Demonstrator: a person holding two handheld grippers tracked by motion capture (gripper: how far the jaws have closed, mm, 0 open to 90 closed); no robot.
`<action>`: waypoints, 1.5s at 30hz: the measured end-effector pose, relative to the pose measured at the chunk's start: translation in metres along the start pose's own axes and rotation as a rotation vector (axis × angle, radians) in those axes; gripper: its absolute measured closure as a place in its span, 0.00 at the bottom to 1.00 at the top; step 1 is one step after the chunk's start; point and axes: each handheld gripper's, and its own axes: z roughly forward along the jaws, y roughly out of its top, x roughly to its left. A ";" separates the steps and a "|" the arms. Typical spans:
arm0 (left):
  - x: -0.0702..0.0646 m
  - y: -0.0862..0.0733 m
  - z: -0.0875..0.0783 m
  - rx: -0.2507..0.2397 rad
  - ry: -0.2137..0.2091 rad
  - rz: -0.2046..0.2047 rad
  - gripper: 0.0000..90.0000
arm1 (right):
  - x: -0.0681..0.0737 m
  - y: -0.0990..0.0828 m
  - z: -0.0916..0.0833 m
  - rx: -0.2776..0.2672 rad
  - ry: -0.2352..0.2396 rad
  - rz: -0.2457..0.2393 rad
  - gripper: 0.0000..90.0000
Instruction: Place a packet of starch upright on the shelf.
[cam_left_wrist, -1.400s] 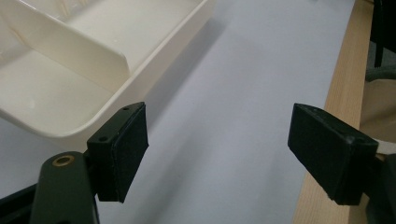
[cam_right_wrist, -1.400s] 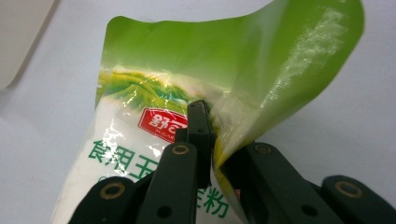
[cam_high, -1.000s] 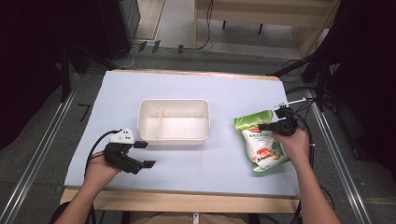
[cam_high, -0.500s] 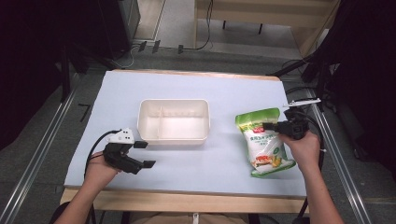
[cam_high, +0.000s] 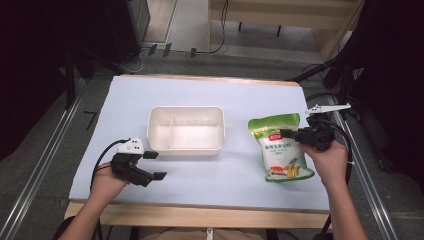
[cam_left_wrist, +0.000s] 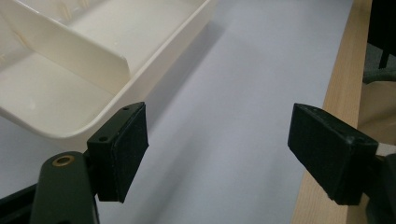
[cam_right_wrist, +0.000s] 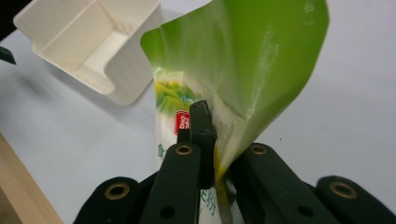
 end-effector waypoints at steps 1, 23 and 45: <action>0.000 0.000 0.000 0.000 0.000 0.001 0.23 | 0.001 0.001 -0.002 -0.010 0.002 0.002 1.00; 0.004 -0.001 -0.003 -0.031 -0.021 -0.025 0.23 | 0.027 0.022 -0.023 -0.100 0.002 -0.035 1.00; 0.005 -0.003 -0.001 -0.043 -0.030 -0.055 0.23 | 0.054 0.061 0.005 -0.117 0.061 -0.067 1.00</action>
